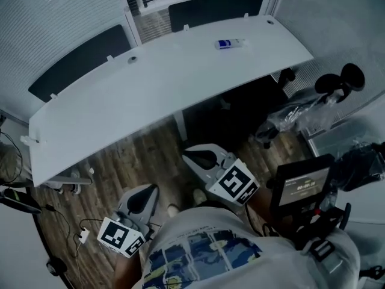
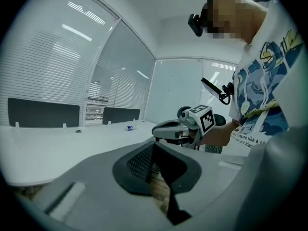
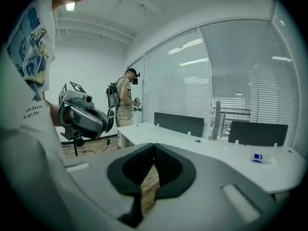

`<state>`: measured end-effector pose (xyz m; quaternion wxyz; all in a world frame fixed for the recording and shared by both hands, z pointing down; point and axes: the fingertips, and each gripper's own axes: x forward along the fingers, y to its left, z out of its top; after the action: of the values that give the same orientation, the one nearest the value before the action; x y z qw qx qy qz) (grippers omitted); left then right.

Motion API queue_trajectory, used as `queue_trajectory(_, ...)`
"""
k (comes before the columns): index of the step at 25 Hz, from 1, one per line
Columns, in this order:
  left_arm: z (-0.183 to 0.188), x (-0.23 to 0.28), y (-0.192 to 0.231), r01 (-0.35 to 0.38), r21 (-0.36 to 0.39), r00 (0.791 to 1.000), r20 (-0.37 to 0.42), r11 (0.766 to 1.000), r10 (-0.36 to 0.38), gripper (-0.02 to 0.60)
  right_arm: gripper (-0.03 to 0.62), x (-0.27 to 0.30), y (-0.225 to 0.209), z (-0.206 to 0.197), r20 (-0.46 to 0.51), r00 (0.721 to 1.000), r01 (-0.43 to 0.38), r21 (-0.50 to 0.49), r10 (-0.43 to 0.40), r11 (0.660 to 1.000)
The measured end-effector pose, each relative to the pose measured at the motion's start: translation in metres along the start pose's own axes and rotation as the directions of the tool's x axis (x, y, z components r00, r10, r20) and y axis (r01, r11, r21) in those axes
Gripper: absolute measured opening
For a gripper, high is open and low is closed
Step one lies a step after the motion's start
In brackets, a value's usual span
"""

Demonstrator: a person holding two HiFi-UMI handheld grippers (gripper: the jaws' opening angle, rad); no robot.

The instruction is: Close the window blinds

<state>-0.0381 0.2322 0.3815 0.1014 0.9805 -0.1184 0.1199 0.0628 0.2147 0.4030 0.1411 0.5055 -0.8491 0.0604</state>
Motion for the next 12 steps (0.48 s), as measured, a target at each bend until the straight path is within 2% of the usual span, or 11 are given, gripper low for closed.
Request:
queue_trajectory(4, -0.007, -0.004, -0.001, 0.007, -0.025, 1.0, -0.015, 1.0, -0.007, 0.002, 0.003, 0.001, 0.009, -0.002, -0.006, 1.0, -0.002, 0.005, 0.002, 1.0)
queue_trajectory(12, -0.006, -0.02, 0.009, 0.037, -0.024, 0.999, -0.001, 0.999, -0.037, 0.002, 0.003, 0.01, 0.026, 0.004, -0.022, 1.0, 0.015, -0.003, -0.015, 1.0)
